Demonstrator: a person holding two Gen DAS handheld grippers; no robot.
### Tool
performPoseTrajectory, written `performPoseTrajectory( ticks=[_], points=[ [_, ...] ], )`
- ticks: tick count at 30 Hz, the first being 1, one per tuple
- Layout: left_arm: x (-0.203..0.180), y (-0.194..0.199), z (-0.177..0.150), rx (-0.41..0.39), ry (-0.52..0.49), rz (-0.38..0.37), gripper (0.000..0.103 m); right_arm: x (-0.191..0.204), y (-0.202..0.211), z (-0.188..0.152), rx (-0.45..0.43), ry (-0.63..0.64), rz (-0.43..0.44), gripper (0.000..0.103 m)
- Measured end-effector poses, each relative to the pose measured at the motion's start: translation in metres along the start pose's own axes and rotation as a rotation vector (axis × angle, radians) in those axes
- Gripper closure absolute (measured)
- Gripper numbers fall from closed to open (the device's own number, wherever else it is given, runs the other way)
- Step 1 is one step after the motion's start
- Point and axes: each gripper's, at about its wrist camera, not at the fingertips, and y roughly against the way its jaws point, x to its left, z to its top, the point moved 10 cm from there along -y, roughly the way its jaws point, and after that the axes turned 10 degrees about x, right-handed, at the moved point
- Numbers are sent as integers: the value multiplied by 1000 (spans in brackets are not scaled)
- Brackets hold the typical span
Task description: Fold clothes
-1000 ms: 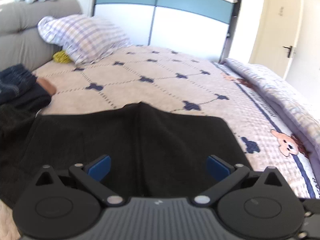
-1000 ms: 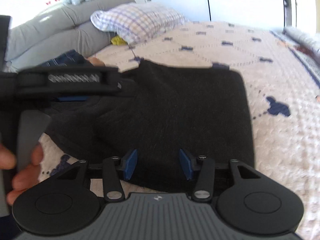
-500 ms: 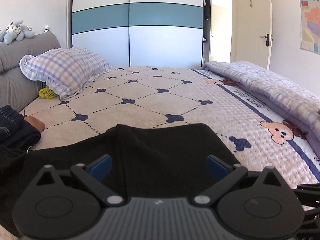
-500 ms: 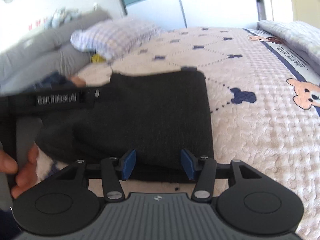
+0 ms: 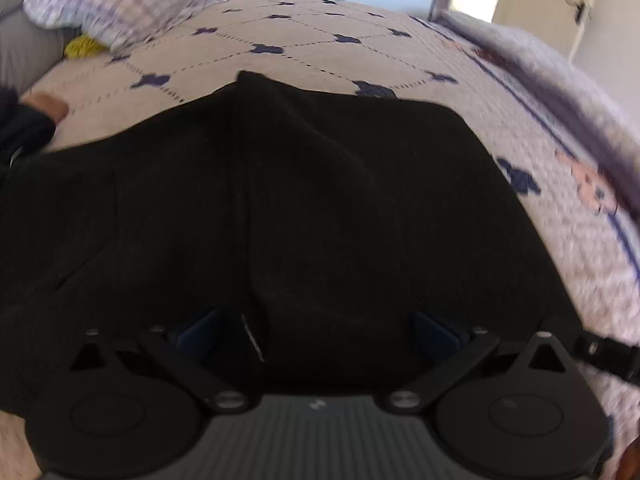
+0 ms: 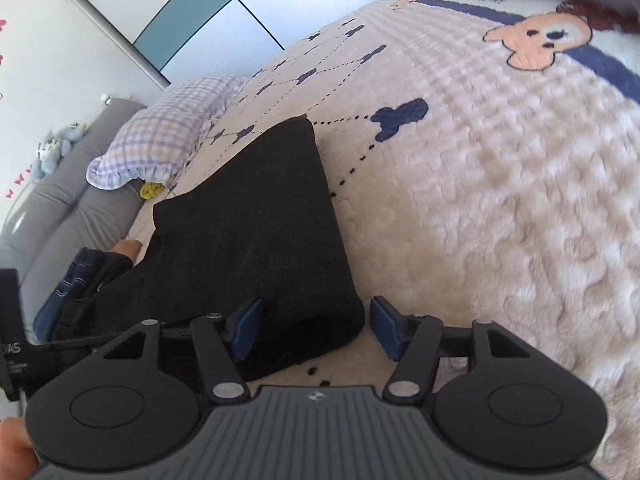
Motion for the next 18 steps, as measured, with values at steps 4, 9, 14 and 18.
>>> performPoseTrajectory(
  ticks=[4,9,14,18],
  points=[
    [6,5,-7,4,-6,25,0,-3,4,7,-15,-71,74,38],
    [16,16,-11,-5,19,36,0,-11,-4,14,-43,-169,130,39],
    [34,33,-7,-39,45,42,1,11,-4,11,-28,-25,41,52],
    [50,51,-8,-61,102,-45,2,8,-1,12,-19,-6,15,52]
  ],
)
